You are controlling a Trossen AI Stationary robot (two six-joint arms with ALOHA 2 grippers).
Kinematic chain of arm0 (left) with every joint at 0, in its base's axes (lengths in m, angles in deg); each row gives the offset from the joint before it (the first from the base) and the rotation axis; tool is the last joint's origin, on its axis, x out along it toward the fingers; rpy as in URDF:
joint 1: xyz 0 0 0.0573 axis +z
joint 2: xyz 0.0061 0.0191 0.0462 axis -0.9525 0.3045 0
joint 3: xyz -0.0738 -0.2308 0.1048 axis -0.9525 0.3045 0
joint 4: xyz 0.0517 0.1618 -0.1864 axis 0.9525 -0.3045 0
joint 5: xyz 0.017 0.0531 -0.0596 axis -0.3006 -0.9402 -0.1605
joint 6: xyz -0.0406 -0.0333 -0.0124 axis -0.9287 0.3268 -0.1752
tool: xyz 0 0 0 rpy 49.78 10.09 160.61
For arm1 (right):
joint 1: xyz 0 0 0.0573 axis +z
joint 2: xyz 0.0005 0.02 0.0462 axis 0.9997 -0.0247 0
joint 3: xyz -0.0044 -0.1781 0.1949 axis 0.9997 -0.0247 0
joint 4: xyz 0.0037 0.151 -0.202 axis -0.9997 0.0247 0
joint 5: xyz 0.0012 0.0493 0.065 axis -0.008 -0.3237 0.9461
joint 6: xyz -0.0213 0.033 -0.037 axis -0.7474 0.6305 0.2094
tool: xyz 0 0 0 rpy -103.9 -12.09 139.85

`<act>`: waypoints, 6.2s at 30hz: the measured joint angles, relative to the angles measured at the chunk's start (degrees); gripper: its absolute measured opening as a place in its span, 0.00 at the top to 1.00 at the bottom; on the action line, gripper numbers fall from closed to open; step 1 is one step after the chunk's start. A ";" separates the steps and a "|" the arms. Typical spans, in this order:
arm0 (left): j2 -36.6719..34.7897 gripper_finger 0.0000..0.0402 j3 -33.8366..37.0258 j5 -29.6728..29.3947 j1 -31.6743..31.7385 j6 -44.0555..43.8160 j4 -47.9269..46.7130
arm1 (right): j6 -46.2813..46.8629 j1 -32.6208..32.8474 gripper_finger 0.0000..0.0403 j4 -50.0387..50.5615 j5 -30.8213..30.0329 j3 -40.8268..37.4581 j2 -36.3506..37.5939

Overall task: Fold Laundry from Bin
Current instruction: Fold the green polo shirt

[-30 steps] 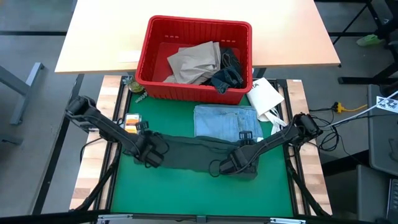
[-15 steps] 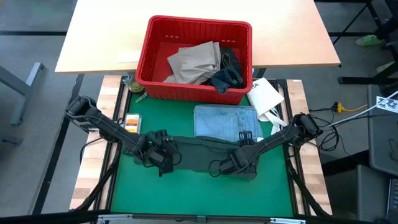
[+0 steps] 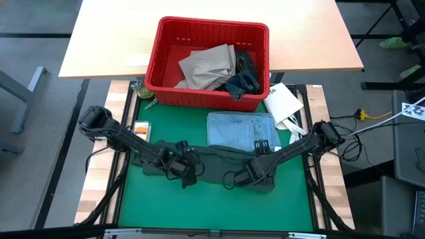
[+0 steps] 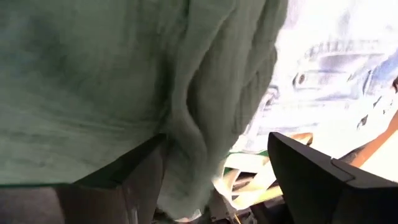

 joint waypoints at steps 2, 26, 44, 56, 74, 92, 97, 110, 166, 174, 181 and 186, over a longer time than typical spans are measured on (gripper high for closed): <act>1.36 0.91 0.00 -0.99 1.00 0.78 1.29 | -1.60 0.00 0.31 0.09 -0.04 1.29 0.00; 2.91 0.94 0.02 -4.44 17.88 13.92 3.93 | -7.09 0.02 0.30 -31.50 -11.47 4.43 -0.16; -11.61 0.94 0.02 3.56 10.08 17.33 0.25 | -7.14 -0.78 0.30 -40.23 -21.72 -7.75 -0.16; -15.62 0.94 0.02 4.08 0.78 16.87 -0.33 | -7.07 -6.73 0.30 -32.83 -27.06 -5.81 -0.02; -15.68 0.94 0.02 4.27 -7.15 16.74 -1.16 | -7.08 -9.76 0.30 -7.81 -28.41 9.08 -0.02; -13.11 0.94 0.02 9.24 -15.25 -4.80 -8.85 | 2.23 7.97 0.30 -22.16 -13.35 8.46 -0.81; -8.15 0.94 0.02 9.19 -17.76 -8.64 -9.49 | 7.41 13.22 0.30 -22.93 -12.19 5.77 -1.42; 0.25 0.94 0.02 4.64 -18.97 -14.07 -20.35 | 25.30 23.39 0.30 -17.54 -8.81 4.78 -2.54; -0.15 0.94 0.09 20.27 -18.03 -8.64 -29.40 | 16.97 24.06 0.30 0.07 10.83 16.17 -15.86; -3.00 0.94 0.02 14.49 -17.66 -8.57 -22.40 | 20.78 23.36 0.30 0.08 -6.06 16.98 -15.80; -2.98 0.94 0.02 8.41 -16.85 -8.56 -15.39 | 22.61 20.51 0.30 0.08 -11.11 16.96 -16.12; -1.93 0.94 1.17 4.25 -16.81 -8.61 -14.47 | 20.06 20.65 0.30 -0.84 -9.83 14.72 -16.79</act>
